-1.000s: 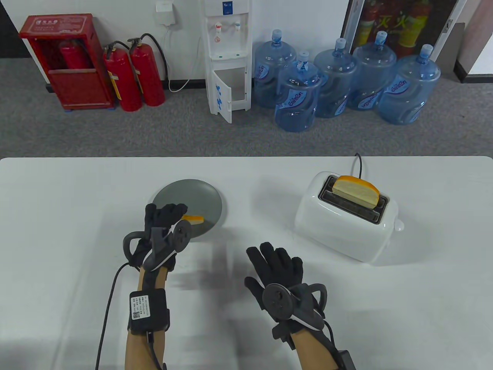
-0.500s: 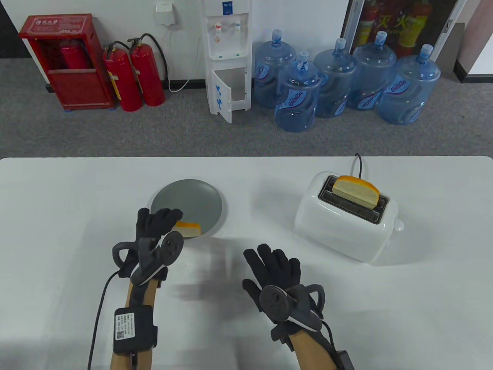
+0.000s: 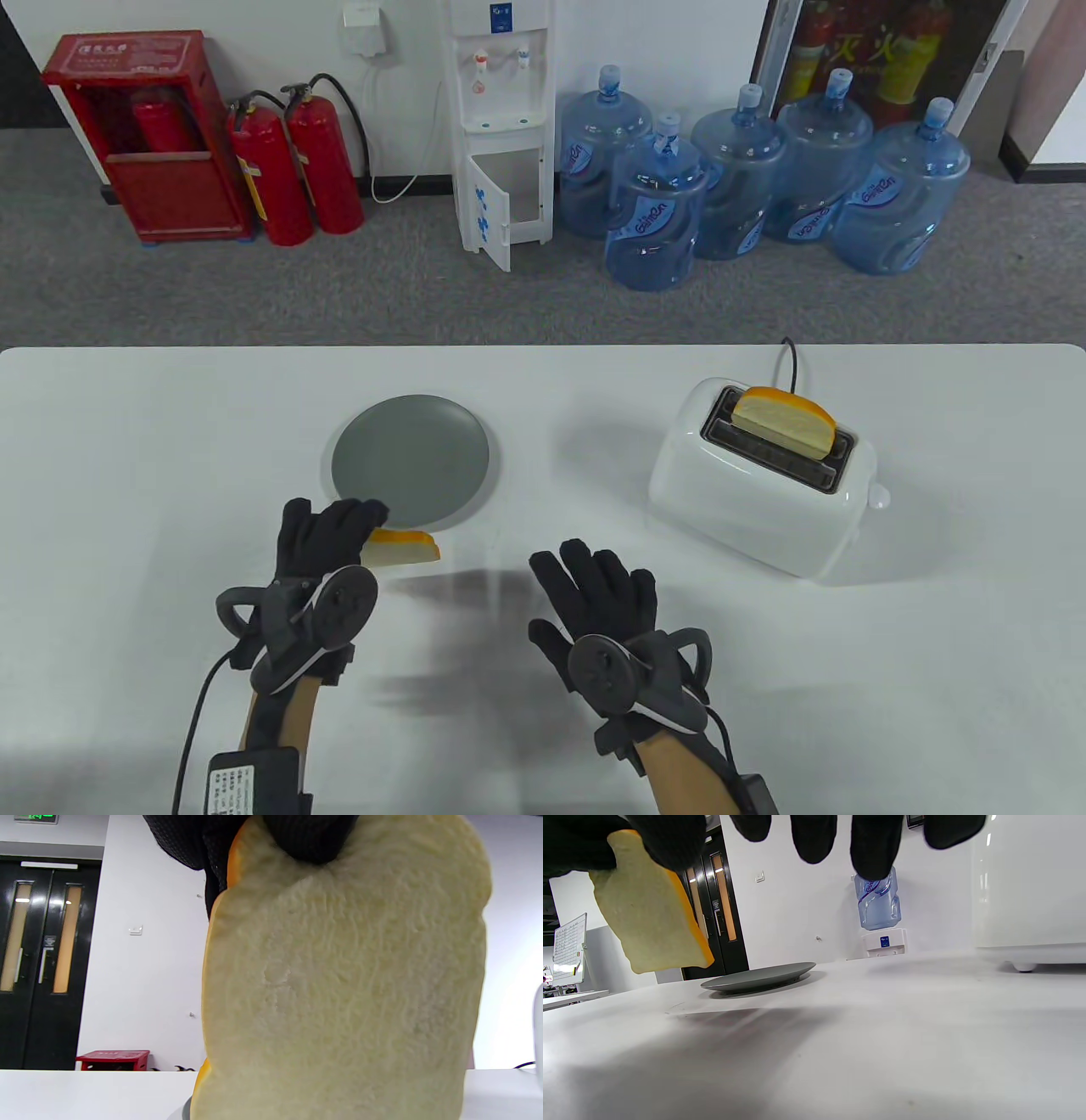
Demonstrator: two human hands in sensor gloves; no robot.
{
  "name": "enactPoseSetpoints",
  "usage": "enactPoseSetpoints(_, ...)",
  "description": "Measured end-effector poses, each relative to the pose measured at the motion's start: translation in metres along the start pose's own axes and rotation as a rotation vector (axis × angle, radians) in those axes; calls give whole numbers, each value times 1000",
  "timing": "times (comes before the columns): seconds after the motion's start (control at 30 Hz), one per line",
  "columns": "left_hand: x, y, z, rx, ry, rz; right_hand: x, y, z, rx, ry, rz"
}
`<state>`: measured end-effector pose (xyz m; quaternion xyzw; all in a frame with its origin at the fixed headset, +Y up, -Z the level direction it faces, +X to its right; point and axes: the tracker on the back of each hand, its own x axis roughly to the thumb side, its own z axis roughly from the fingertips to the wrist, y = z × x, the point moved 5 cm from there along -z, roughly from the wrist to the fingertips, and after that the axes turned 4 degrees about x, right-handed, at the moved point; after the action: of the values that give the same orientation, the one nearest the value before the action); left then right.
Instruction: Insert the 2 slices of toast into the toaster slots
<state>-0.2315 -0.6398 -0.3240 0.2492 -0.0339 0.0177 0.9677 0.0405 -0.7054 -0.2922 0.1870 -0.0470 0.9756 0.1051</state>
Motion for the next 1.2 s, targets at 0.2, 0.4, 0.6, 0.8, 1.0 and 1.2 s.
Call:
enactPoseSetpoints(0.2, 14, 8, 14, -1, -48, 59, 4, -6, 3, -57, -48, -8)
enactPoseSetpoints(0.4, 23, 12, 24, -15, -87, 120, 3, -10, 6, -94, -77, -44)
enactPoseSetpoints(0.6, 29, 14, 31, -32, -107, 173, 0, -15, 10, -139, -105, -100)
enactPoseSetpoints(0.8, 42, 14, 35, -58, -144, 215, 9, -21, 14, -197, -166, -154)
enactPoseSetpoints(1.0, 58, 14, 37, -73, -187, 239, 27, -28, 19, -243, -222, -194)
enactPoseSetpoints(1.2, 68, 11, 41, -109, -217, 293, 42, -31, 24, -277, -256, -161)
